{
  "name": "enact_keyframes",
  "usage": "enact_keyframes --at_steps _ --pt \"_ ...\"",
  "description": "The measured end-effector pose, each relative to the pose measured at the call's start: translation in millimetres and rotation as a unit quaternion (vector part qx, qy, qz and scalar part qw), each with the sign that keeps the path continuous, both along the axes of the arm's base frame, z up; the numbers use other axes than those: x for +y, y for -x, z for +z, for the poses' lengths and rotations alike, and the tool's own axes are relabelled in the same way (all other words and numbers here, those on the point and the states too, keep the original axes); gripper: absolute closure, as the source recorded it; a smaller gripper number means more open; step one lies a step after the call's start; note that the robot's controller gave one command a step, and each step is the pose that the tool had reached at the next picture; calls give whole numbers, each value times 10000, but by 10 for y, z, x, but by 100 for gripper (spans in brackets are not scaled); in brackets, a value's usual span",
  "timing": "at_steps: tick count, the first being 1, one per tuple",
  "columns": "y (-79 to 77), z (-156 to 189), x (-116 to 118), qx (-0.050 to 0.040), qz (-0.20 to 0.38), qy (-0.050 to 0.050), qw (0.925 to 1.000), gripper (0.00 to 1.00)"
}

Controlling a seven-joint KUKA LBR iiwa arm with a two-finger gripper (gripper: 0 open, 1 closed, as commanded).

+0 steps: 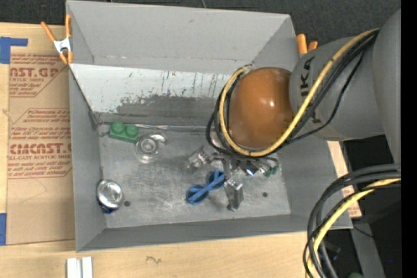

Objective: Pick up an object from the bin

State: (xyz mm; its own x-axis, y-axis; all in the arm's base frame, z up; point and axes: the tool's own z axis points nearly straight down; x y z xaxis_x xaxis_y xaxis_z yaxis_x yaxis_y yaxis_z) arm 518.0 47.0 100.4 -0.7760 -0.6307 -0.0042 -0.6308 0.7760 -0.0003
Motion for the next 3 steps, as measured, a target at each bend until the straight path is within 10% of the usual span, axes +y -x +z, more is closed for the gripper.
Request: enact_keyframes --at_steps 1,2,3 --pt "-13 -1 -133 11 866 7 9962 0" --pt "1 -294 -77 -18 2163 0 9763 0" --pt "-8 -286 -63 -6 2155 4 9765 0"
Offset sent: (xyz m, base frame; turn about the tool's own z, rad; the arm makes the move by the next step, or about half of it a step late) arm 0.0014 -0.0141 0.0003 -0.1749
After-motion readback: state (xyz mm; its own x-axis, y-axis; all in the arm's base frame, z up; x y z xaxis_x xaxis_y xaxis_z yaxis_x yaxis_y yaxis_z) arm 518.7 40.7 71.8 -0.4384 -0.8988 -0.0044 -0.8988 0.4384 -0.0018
